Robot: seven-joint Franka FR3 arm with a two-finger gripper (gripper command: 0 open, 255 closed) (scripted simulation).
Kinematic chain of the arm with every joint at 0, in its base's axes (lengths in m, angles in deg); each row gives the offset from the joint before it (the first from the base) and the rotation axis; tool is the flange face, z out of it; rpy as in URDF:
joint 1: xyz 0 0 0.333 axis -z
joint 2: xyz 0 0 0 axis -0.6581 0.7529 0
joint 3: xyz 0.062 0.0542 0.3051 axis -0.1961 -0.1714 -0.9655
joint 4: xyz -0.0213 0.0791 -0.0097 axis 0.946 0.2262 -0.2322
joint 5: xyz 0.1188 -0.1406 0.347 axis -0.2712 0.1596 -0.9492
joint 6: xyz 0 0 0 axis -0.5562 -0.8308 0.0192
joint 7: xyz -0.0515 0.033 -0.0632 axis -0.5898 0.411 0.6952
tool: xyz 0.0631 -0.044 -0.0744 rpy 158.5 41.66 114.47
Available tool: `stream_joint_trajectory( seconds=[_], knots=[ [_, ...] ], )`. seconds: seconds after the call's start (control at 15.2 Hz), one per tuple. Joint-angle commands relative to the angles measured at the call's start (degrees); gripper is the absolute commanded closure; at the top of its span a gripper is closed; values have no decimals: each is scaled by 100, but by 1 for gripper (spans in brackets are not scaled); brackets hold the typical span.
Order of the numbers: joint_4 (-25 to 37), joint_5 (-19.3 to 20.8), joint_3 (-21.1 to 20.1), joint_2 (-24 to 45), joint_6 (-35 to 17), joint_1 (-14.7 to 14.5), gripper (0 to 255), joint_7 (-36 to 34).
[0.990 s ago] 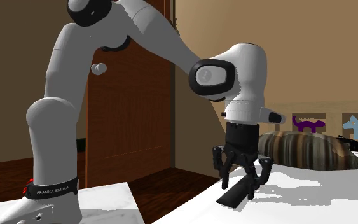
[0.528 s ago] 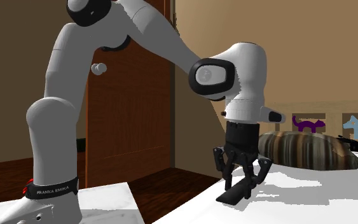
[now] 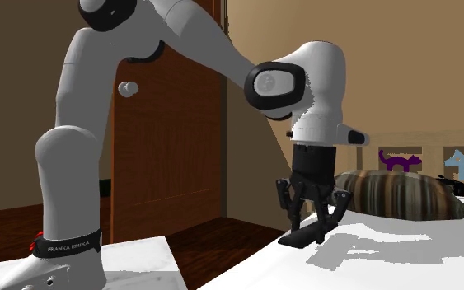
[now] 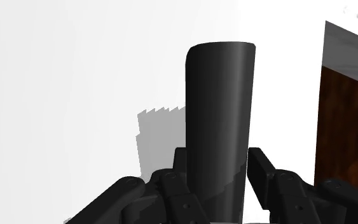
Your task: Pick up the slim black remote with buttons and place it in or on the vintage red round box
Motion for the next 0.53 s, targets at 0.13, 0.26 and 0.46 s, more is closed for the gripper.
stream_joint_trajectory(
  seconds=[0.13,0.26,0.46],
  knots=[
    [123,195,48,-215,275,-45,255,-136],
    [191,282,63,-314,412,-64,255,-200],
    [303,401,78,-453,621,-88,255,-289]
  ],
)
